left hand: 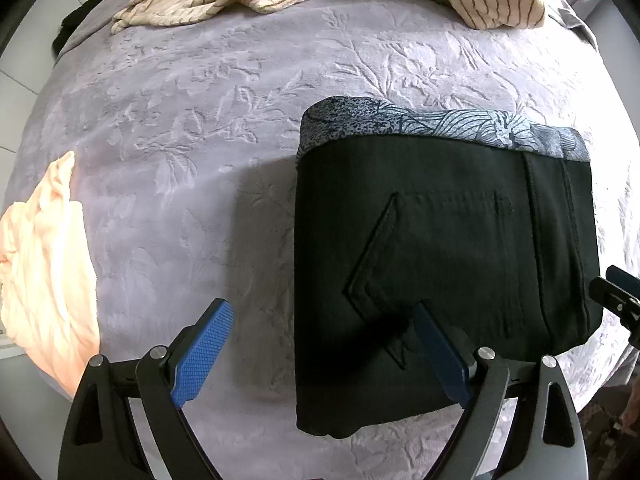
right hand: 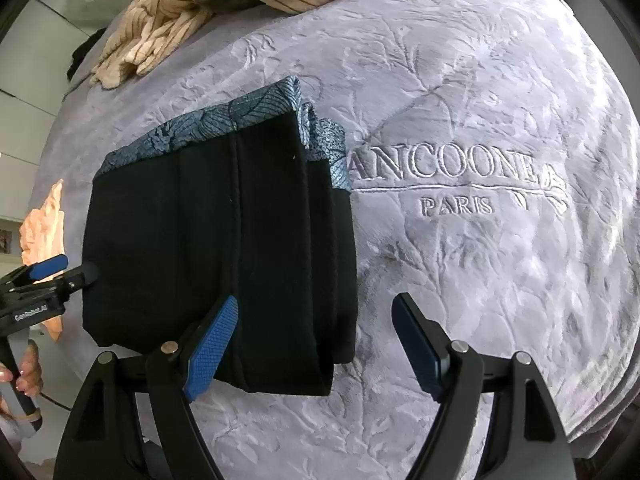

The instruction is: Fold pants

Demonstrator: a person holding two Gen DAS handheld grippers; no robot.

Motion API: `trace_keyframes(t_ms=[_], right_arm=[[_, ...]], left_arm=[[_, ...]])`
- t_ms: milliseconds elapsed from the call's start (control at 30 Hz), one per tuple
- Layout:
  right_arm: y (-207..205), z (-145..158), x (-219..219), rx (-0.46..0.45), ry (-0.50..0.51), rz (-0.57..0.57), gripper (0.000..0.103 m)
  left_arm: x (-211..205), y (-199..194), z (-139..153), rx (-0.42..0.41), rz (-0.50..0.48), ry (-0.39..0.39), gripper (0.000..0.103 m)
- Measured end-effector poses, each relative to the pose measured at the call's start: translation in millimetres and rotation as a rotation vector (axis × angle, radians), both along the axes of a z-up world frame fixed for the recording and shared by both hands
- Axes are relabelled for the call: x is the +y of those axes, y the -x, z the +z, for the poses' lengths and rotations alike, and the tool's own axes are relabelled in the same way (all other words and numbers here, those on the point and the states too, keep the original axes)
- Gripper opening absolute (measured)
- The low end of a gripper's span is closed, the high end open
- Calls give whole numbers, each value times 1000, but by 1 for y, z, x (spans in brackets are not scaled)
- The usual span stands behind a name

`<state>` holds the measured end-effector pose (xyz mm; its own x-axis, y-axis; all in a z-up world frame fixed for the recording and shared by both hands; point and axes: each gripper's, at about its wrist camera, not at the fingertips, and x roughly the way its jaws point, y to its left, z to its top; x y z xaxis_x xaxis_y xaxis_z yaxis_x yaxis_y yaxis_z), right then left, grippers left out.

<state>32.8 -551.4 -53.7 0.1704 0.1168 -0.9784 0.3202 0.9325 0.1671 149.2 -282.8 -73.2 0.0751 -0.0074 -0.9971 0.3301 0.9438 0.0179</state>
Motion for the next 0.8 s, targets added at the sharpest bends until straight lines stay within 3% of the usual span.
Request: trace_keyframes(t_ms=[133,267,567,800], right_arm=[[-1,-2,-5,-13,-69,-19,90],[-1,-7,-11,-5,-137,-45,90],[-1,-15,-13,20,-186,-41,90],[-2,-20,-17,15,-237,-44,90]], left_arm=[[-1,-2,-2,3,2,-1,93],[-1,-4,-4,6,6,3,93],[-2,-8,-9,17,0,17,93],[1,-17,-17,58,-21,100,93]])
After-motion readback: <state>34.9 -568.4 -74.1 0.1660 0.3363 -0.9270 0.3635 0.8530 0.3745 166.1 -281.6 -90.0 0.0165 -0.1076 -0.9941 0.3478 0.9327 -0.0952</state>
